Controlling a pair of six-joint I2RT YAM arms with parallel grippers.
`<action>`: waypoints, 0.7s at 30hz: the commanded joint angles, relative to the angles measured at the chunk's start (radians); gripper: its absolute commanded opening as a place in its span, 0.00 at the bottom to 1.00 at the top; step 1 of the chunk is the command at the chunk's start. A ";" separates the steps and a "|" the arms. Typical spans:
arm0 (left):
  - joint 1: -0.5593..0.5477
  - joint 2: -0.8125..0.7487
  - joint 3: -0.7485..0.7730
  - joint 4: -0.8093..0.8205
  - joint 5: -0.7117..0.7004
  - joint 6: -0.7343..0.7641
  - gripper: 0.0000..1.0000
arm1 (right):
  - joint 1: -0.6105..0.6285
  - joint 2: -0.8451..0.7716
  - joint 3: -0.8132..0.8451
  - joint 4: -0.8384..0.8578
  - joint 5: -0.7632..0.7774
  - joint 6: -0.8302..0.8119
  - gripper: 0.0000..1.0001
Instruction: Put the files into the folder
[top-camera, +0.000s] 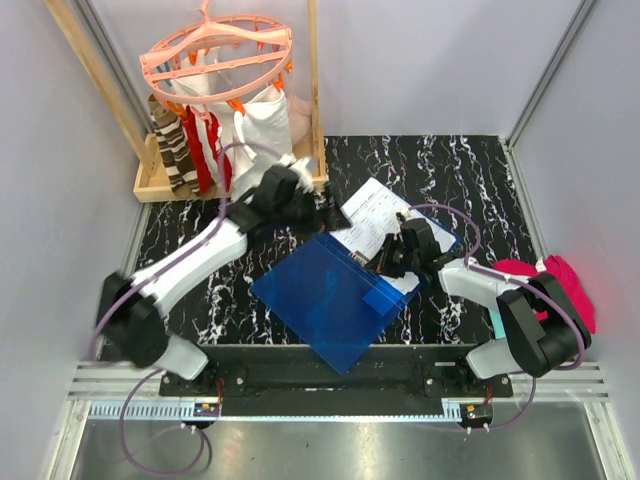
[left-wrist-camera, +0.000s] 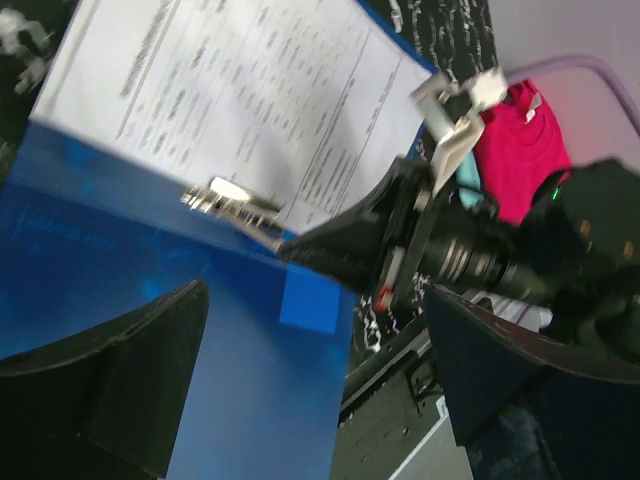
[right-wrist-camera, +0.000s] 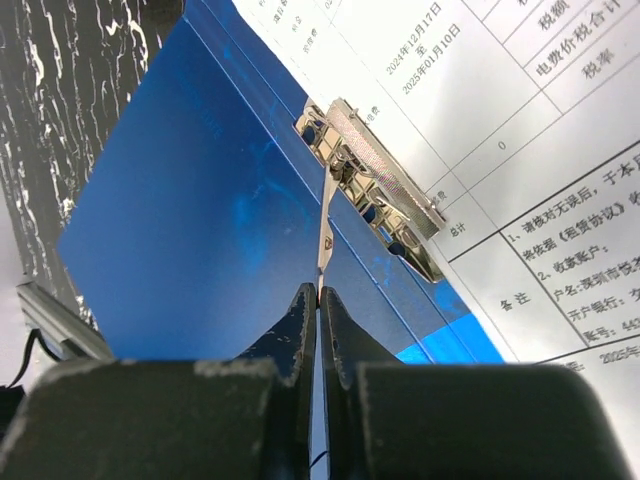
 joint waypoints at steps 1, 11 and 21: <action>0.016 -0.220 -0.217 -0.093 -0.123 -0.057 0.98 | -0.026 0.002 0.031 -0.031 -0.042 0.009 0.00; 0.023 -0.610 -0.617 -0.099 -0.084 -0.387 0.99 | -0.038 -0.017 0.051 -0.017 -0.077 0.090 0.00; 0.023 -0.761 -0.714 -0.262 -0.185 -0.683 0.99 | -0.036 -0.011 0.069 0.022 -0.083 0.150 0.00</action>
